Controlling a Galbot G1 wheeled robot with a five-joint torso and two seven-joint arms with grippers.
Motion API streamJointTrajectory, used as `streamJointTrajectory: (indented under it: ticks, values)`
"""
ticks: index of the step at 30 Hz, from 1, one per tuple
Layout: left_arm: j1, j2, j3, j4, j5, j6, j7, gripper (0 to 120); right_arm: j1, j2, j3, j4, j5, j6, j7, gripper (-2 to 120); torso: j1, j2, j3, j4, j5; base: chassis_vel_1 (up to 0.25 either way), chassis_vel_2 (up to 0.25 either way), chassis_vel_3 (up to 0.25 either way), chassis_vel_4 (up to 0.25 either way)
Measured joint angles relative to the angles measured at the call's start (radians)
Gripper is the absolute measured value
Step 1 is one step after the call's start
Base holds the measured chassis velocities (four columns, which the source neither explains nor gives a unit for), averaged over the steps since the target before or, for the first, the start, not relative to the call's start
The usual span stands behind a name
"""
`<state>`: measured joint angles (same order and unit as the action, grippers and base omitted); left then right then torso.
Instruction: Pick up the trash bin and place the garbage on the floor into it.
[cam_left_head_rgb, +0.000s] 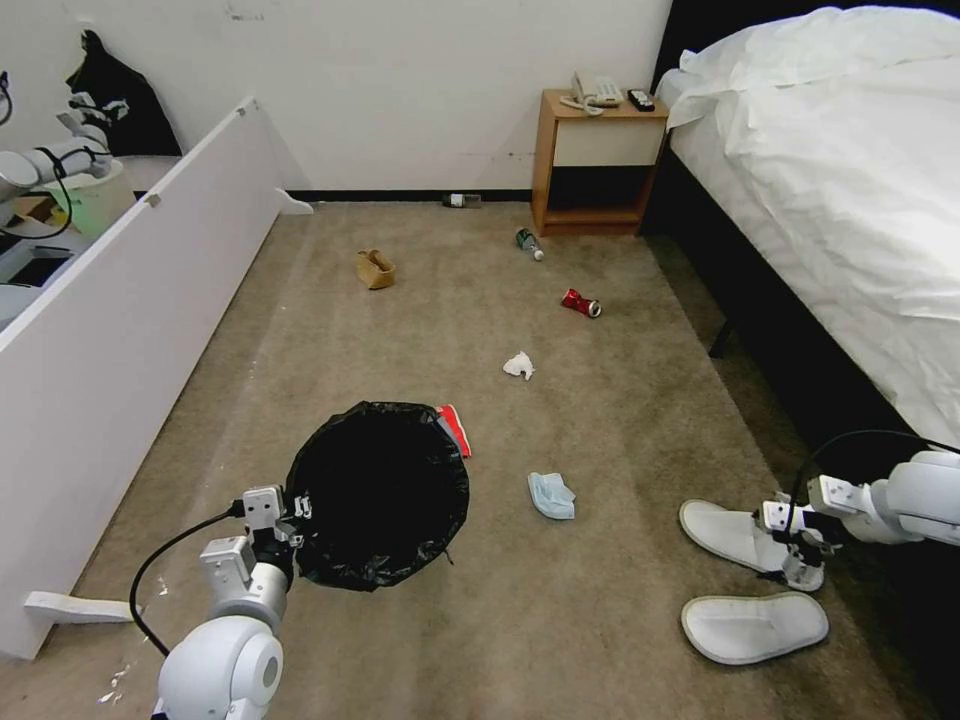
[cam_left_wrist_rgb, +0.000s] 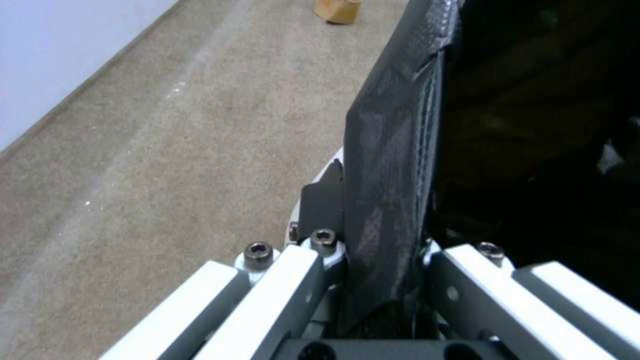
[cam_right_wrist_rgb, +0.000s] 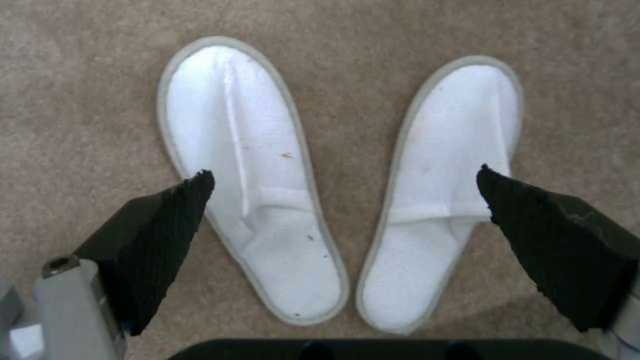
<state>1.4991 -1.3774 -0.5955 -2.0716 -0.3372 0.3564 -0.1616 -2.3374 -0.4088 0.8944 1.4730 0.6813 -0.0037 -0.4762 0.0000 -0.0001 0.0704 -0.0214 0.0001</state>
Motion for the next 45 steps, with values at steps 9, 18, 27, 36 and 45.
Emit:
streamJointTrajectory:
  ticks: [9,18,27,36,45]
  values:
    - [-0.011,0.009,-0.004,0.016,-0.001,-0.006,0.006,2,-0.033,-0.034,0.005,-0.026,0.021,0.000,-0.039,100,0.000,0.000,0.000,0.0001,-0.0001,0.000,0.000,0.000,0.000]
    - [-0.018,0.016,-0.006,0.027,-0.006,-0.014,0.015,2,-0.072,-0.071,0.012,-0.055,0.041,-0.001,-0.060,100,0.000,0.000,0.000,0.0002,-0.0002,0.000,0.000,0.000,0.000]
    - [-0.016,0.001,-0.004,0.030,-0.002,-0.021,0.019,2,-0.097,-0.089,0.014,-0.076,0.050,0.000,-0.091,100,0.000,0.000,0.000,0.0002,-0.0002,0.000,0.000,0.000,0.000]
    - [-0.010,-0.017,-0.011,0.027,0.006,-0.027,0.021,2,-0.147,-0.111,0.026,-0.101,0.049,0.007,-0.096,100,0.000,0.000,0.000,0.0003,-0.0001,0.000,0.000,0.000,0.000]
    - [-0.006,-0.037,-0.017,0.027,0.021,-0.034,0.027,2,-0.213,-0.135,0.049,-0.146,0.043,0.033,-0.094,100,0.000,0.000,0.000,0.0002,-0.0001,0.000,0.000,0.000,0.000]
